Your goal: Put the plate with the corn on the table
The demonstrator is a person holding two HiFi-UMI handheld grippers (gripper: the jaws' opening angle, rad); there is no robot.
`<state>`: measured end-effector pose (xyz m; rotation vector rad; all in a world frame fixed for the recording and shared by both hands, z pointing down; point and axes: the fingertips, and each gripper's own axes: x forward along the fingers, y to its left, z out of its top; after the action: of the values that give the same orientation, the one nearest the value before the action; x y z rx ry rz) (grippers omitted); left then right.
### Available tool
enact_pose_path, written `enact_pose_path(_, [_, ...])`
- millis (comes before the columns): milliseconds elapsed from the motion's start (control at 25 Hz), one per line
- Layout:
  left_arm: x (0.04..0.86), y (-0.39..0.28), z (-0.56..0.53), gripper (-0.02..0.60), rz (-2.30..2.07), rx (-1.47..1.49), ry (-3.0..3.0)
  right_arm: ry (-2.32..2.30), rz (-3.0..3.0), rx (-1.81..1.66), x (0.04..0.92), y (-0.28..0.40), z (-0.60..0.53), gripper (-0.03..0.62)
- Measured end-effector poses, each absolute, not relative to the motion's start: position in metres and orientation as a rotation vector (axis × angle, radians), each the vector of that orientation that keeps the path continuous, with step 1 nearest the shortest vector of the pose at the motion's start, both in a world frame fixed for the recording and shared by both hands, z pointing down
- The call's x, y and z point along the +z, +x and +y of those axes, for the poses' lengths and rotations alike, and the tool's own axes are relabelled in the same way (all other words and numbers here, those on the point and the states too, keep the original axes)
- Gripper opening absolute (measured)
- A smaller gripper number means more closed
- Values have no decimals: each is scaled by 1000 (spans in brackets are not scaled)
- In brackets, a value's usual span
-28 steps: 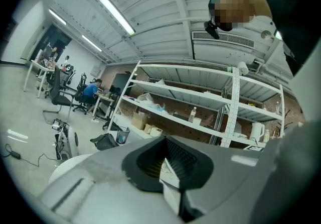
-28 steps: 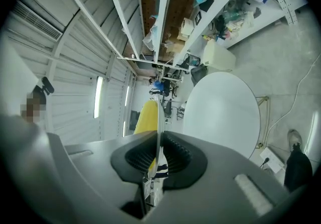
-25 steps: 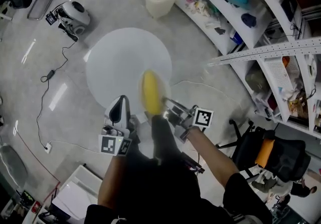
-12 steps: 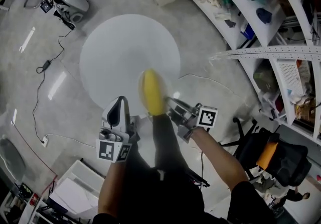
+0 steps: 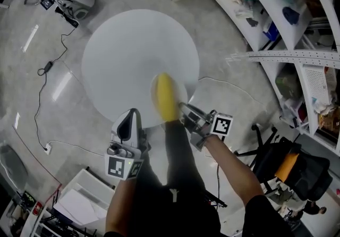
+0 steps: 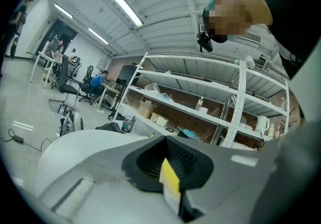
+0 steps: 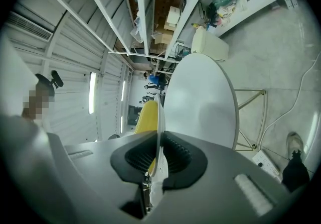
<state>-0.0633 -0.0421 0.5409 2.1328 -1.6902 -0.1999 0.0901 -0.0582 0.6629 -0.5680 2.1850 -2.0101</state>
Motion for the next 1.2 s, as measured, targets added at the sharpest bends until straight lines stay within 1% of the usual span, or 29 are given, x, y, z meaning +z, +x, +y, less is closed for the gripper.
enact_pose_path(440, [560, -59, -57, 3, -1658, -214, 2126, -604, 2173, -2073, 693, 77, -68, 41])
enact_pose_path(1200, [569, -63, -69, 3, -1630, -230, 2100, -641, 2149, -2149, 715, 64, -76, 41])
